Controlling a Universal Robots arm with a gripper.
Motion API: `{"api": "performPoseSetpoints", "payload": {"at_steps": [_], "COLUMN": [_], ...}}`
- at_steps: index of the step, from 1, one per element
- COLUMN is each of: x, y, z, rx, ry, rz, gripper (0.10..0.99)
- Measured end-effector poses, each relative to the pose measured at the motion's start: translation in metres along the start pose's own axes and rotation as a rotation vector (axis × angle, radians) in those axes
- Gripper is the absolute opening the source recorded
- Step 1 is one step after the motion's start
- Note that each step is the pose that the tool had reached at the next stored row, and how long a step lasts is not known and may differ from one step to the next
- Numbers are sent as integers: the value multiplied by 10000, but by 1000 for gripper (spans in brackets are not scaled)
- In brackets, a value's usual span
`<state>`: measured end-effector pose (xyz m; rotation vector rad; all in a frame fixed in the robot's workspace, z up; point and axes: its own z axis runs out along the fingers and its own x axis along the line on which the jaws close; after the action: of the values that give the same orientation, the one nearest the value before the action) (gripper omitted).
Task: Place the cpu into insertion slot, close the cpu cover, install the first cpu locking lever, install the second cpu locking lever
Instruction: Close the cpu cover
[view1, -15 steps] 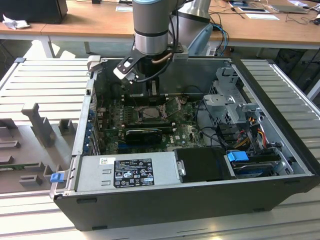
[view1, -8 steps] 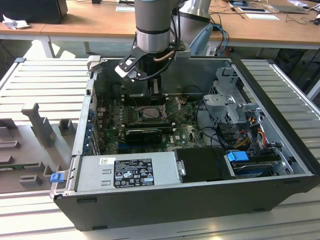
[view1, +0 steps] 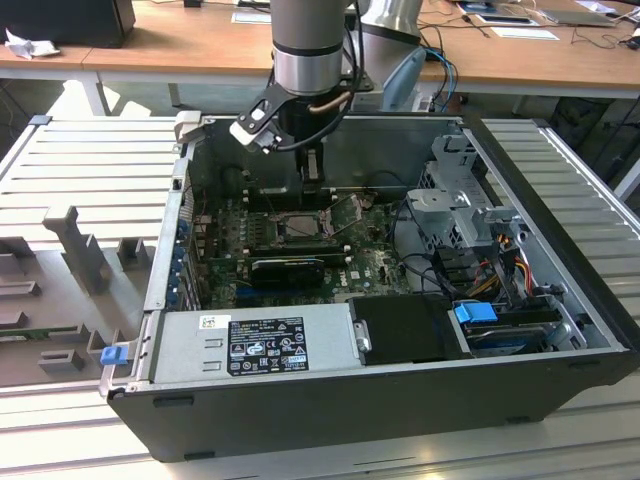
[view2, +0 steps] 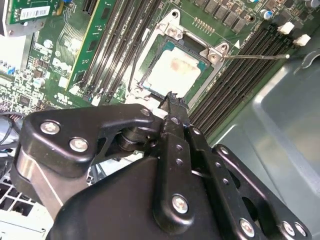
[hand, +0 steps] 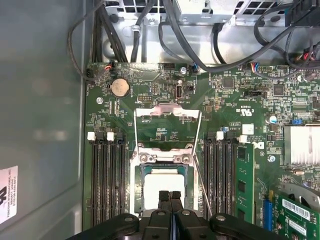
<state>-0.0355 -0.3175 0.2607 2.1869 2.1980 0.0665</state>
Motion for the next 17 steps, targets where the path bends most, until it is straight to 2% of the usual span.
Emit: {"api": "performPoseSetpoints", "payload": {"at_steps": [8,13,17], "x": [5,5,4], "y": [13,69,157], "z": [-172,-184,-179], "rx": [0,1,4], "ry": [-11,-10,-10], "rz": [-1,0,-1], "gripper": [106,106,106]}}
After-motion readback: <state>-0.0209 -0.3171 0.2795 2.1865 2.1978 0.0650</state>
